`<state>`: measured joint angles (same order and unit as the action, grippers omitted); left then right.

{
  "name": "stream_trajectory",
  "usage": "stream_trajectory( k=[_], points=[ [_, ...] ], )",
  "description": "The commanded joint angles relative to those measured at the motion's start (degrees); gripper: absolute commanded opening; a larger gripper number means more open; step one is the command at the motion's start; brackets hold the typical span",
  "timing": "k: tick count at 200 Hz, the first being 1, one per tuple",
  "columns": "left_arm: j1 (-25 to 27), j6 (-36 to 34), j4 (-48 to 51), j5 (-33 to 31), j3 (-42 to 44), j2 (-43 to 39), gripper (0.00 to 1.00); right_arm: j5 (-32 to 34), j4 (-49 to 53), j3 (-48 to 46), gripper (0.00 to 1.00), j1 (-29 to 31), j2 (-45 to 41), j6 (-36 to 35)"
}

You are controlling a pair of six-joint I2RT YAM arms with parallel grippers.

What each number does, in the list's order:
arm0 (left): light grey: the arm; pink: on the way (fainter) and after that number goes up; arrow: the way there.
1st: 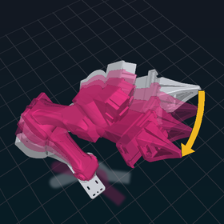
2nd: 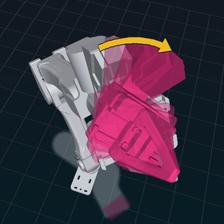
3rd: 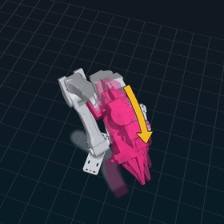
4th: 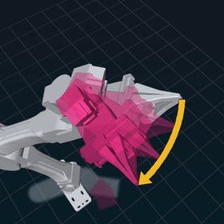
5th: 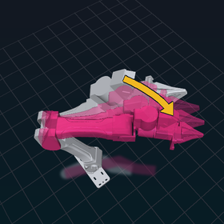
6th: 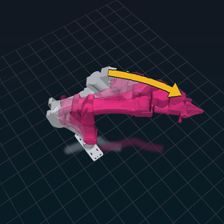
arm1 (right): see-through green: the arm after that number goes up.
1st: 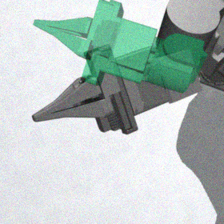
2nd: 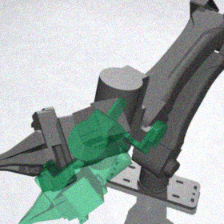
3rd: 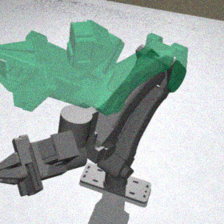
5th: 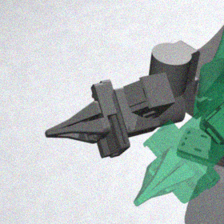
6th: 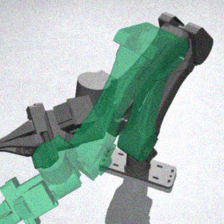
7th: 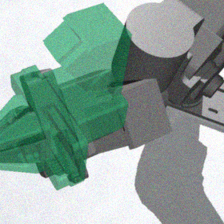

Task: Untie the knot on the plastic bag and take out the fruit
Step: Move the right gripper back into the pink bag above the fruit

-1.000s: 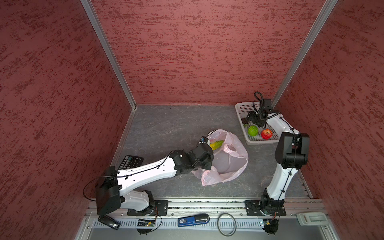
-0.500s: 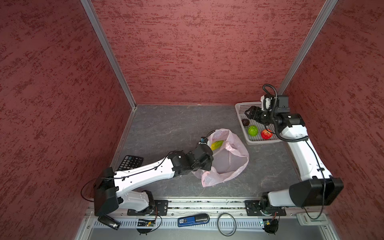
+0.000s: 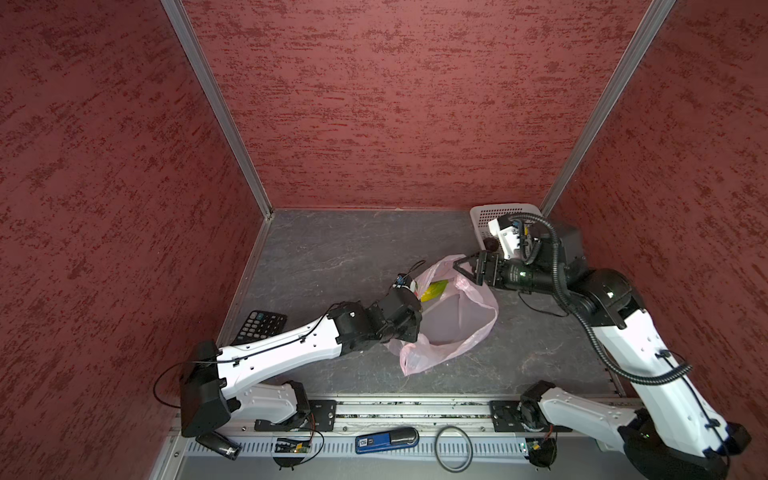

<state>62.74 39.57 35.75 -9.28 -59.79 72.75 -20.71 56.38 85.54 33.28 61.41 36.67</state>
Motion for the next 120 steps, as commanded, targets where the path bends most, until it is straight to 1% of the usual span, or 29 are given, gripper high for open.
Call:
stream_trajectory(
  k=[1,26,50,62,88,120],
  points=[
    [-0.21,-1.01,0.35,-0.04,-0.58,-0.48,0.00,2.86,-0.13,-0.75,0.76,5.71,-1.33,6.86],
    [-0.17,-0.92,0.20,-0.12,-0.45,-0.48,0.00,6.58,0.09,-2.71,0.76,12.37,-1.33,8.42],
    [-0.24,-0.78,0.32,-0.13,-0.46,-0.72,0.00,9.60,-1.48,-5.55,0.75,17.13,-0.66,8.87],
    [-0.26,-0.70,0.39,-0.05,-0.50,-0.93,0.00,12.12,-1.17,-6.61,0.75,19.12,0.15,8.21],
    [-0.30,-0.05,0.88,-0.38,-0.21,-1.85,0.00,16.53,-0.98,-9.83,0.75,21.48,1.47,6.13],
    [-0.38,0.59,1.86,-0.57,0.10,-2.78,0.00,20.91,-1.80,-14.79,0.74,22.92,2.64,3.11]
  ],
)
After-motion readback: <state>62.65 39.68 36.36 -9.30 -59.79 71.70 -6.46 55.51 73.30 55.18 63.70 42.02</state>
